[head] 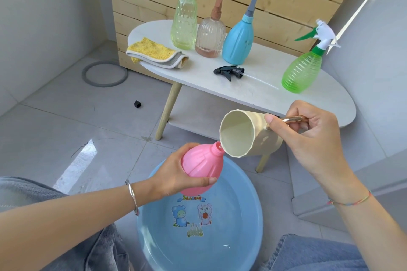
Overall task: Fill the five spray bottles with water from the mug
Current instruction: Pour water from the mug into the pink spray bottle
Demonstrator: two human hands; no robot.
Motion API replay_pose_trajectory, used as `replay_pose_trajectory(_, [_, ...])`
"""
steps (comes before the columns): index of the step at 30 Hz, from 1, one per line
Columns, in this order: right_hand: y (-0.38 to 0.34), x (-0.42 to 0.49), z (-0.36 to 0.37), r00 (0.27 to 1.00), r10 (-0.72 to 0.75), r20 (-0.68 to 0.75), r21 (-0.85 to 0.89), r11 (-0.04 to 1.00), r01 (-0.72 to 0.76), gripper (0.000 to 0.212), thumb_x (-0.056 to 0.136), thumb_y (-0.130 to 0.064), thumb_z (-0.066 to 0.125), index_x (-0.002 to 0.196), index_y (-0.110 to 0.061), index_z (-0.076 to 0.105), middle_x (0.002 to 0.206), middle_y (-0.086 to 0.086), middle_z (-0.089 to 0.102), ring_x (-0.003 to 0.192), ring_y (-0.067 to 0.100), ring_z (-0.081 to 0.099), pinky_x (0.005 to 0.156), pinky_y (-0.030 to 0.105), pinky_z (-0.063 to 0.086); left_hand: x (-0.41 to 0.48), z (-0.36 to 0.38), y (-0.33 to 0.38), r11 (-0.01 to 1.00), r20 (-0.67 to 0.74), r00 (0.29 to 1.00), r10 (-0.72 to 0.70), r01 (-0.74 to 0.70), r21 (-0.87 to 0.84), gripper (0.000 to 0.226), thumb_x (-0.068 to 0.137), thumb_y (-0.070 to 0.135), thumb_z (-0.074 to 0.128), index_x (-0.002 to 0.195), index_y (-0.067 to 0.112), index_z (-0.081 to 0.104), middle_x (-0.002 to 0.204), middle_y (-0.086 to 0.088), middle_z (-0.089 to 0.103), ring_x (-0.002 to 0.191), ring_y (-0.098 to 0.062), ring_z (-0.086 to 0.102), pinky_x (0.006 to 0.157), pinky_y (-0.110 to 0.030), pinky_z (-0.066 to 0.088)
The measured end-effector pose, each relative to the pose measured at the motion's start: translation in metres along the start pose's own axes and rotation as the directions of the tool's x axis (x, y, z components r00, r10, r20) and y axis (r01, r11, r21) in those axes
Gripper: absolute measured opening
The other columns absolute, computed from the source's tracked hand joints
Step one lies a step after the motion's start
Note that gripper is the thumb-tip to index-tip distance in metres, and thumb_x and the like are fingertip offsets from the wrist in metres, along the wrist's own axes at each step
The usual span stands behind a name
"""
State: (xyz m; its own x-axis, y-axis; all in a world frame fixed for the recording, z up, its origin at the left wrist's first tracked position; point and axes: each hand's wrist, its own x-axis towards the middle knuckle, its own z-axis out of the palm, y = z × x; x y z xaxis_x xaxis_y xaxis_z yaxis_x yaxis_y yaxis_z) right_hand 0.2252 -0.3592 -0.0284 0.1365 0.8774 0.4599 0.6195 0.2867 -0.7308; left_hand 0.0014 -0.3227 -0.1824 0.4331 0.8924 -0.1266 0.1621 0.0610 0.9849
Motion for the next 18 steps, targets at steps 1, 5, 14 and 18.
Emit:
replay_pose_trajectory(1, [-0.0011,0.0003,0.0,1.0,-0.004,-0.001,-0.002,1.0,0.004,0.042,0.075,-0.026,0.071,0.057,-0.002,0.041,0.053,-0.004,0.033,0.05,0.006,0.028,0.049,0.015,0.023,-0.0001,0.0,-0.0001,1.0,0.001,1.0,0.0,0.0,0.005,0.082,0.043,0.054,0.088,0.117,0.041,0.055,0.107,0.014,0.066,0.096,-0.002,0.065,0.076,-0.022,0.057])
replay_pose_trajectory(5, [-0.0037,0.0015,0.0012,1.0,-0.027,0.003,-0.006,1.0,0.027,0.041,0.075,-0.025,0.071,0.055,-0.006,0.04,0.054,-0.003,0.034,0.05,0.006,0.029,0.049,0.014,0.023,-0.0005,0.0004,-0.0004,1.0,0.002,1.0,0.005,-0.005,0.013,0.083,0.043,0.055,0.088,0.118,0.039,0.055,0.108,0.013,0.066,0.096,-0.002,0.065,0.076,-0.021,0.057])
replay_pose_trajectory(14, [-0.0073,0.0035,0.0024,0.997,-0.081,0.008,-0.059,0.995,0.082,0.04,0.076,-0.025,0.071,0.055,-0.01,0.041,0.062,0.01,0.039,0.051,0.006,0.03,0.051,0.015,0.025,-0.0001,-0.0002,-0.001,1.0,0.0,1.0,0.006,-0.006,0.006,0.082,0.043,0.054,0.088,0.117,0.041,0.055,0.108,0.014,0.066,0.096,-0.001,0.064,0.077,-0.023,0.058])
replay_pose_trajectory(18, [-0.0076,0.0032,0.0032,0.996,-0.086,0.009,-0.065,0.994,0.087,0.041,0.077,-0.026,0.071,0.054,-0.017,0.037,0.058,0.001,0.037,0.052,0.007,0.029,0.051,0.016,0.024,0.0002,-0.0002,-0.001,1.0,0.0,1.0,0.005,-0.005,0.002,0.082,0.043,0.053,0.088,0.116,0.041,0.055,0.108,0.013,0.066,0.095,-0.002,0.065,0.078,-0.024,0.058])
